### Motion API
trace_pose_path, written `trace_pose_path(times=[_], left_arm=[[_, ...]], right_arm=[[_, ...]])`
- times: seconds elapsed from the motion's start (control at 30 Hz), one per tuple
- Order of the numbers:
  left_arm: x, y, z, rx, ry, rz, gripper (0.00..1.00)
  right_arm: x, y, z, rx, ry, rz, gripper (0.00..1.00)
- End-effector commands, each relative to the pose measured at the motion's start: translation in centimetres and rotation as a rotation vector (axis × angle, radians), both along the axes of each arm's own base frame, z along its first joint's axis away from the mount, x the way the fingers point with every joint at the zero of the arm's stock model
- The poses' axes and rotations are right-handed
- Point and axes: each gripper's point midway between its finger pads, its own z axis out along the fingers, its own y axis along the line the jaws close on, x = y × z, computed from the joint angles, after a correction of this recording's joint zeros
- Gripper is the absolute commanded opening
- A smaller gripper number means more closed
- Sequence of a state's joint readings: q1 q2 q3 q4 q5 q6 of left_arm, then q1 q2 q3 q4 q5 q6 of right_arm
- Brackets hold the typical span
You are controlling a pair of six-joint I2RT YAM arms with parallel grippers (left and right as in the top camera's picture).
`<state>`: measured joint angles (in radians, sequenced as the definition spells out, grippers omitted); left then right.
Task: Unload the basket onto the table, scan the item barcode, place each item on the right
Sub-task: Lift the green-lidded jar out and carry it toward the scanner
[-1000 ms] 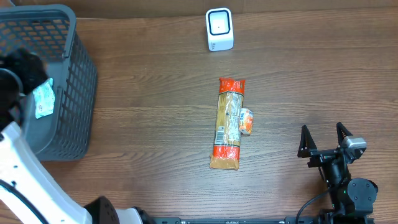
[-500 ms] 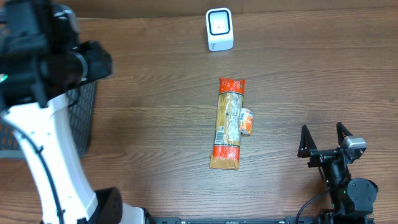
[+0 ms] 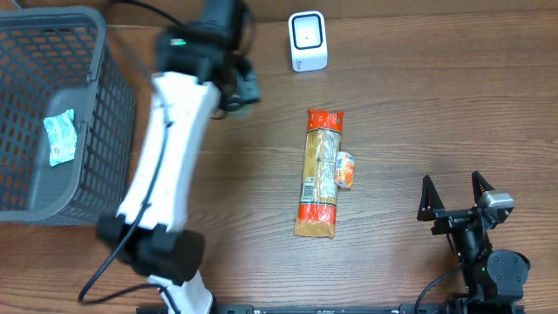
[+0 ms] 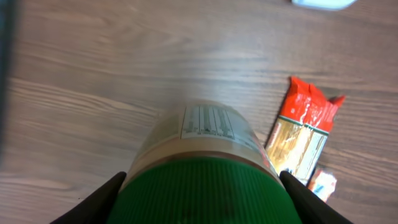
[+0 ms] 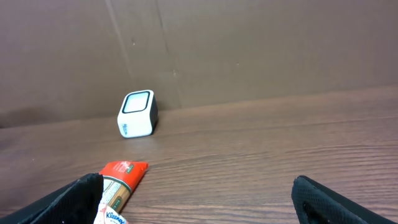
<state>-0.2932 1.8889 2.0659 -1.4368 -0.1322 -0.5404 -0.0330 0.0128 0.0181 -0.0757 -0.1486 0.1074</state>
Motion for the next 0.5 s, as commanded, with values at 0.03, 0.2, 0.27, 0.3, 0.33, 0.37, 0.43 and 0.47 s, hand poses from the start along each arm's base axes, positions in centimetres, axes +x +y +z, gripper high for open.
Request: trace_pose_path(times=[0.03, 0.2, 0.27, 0.3, 0.33, 0.37, 0.43, 0.47], left_arm=[[-0.3, -1.7, -5.5, -0.009, 0.073, 0.179, 0.50], [-0.7, -3.9, -11.9, -0.063, 0.133, 0.263, 0.38], [-0.9, -4.4, -13.9, -0.094, 0.150, 0.301, 0.34], [-1.2, -4.5, -14.7, -0.112, 0.159, 0.328, 0.33], [-1.3, -4.8, -15.4, -0.133, 0.167, 0.351, 0.33], [-1.5, -5.0, -16.1, -0.153, 0.173, 0.372, 0.33], [-1.7, -5.7, -17.4, -0.207, 0.185, 0.408, 0.33], [-1.7, -6.1, -17.9, -0.231, 0.188, 0.422, 0.33]], right_arm=[[0.0, -0.4, -0.2, -0.003, -0.004, -0.019, 1.00], [0.0, -0.4, -0.2, -0.003, -0.004, -0.019, 1.00], [0.0, -0.4, -0.2, -0.003, -0.004, -0.019, 1.00], [0.0, -0.4, -0.2, -0.003, -0.004, -0.019, 1.00], [0.0, -0.4, -0.2, -0.003, -0.004, -0.019, 1.00], [0.0, -0.4, -0.2, -0.003, -0.004, -0.019, 1.00], [0.0, -0.4, -0.2, -0.003, -0.004, -0.019, 1.00], [0.0, -0.4, -0.2, -0.003, -0.004, -0.019, 1.00]])
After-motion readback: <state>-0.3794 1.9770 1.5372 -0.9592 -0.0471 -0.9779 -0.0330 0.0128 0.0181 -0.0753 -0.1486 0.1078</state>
